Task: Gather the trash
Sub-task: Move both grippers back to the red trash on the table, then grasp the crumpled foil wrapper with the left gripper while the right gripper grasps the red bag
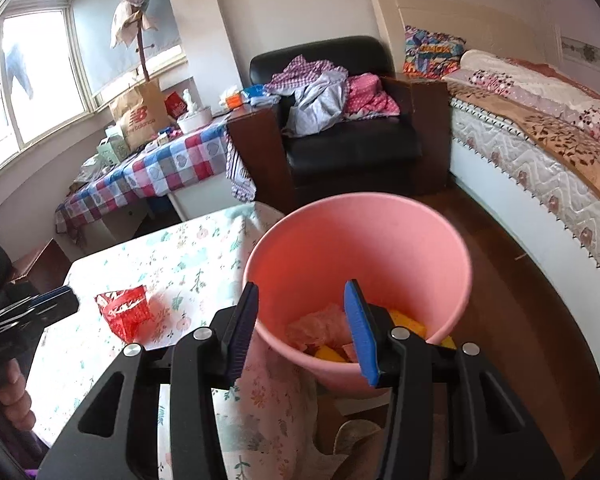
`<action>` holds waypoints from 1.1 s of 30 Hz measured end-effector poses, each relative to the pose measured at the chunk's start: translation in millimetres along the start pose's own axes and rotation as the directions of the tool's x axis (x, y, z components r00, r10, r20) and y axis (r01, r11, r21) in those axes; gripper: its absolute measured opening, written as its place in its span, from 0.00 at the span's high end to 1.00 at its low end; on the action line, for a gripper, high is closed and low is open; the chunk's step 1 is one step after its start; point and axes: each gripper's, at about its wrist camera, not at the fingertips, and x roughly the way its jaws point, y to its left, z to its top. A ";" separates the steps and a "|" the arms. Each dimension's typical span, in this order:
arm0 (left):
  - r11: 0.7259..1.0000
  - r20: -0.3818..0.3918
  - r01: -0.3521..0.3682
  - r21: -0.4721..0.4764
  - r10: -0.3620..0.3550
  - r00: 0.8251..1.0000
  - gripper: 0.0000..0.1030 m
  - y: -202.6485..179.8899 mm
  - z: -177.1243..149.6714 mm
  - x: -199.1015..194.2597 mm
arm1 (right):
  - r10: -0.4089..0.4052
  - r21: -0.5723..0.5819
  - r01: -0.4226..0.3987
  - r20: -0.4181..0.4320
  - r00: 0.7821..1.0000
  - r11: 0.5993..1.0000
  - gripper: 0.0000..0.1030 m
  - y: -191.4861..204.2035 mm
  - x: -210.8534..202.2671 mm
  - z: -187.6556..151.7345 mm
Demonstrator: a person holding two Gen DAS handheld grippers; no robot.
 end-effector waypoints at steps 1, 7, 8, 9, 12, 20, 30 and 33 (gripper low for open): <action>1.000 -0.003 -0.020 -0.014 0.020 1.000 0.58 11.0 -5.6 -5.2 | 0.007 0.000 -0.007 -0.007 1.000 1.000 0.56 2.5 2.0 -0.8; 0.988 -0.037 -0.114 -0.103 0.111 0.993 0.58 63.3 -31.9 -18.1 | 0.063 -0.031 -0.064 -0.038 0.997 0.997 0.56 24.3 10.1 -7.2; 0.986 -0.043 -0.124 -0.115 0.120 0.992 0.58 68.6 -35.0 -17.9 | 0.071 -0.034 -0.072 -0.044 0.997 0.997 0.56 27.8 10.7 -8.9; 0.982 -0.048 -0.134 -0.131 0.129 0.990 0.58 75.1 -37.8 -18.7 | 0.083 -0.034 -0.084 -0.054 0.995 0.996 0.56 31.2 11.7 -11.1; 0.976 -0.052 -0.151 -0.158 0.145 0.988 0.58 87.4 -42.2 -19.0 | 0.110 -0.036 -0.113 -0.078 0.991 0.993 0.56 39.7 13.8 -18.4; 0.964 -0.045 -0.163 -0.208 0.157 0.987 0.68 107.1 -32.7 3.7 | 0.158 -0.063 -0.167 -0.131 0.979 0.984 0.56 62.6 21.5 -28.2; 0.943 -0.140 -0.178 -0.280 0.143 0.980 0.70 121.8 -24.3 67.9 | 0.182 -0.086 -0.199 -0.177 0.967 0.976 0.56 75.0 30.8 -33.7; 0.945 -0.139 -0.127 -0.300 0.088 0.986 0.70 119.9 -22.5 80.5 | 0.186 -0.088 -0.205 -0.193 0.963 0.975 0.56 74.1 35.6 -34.3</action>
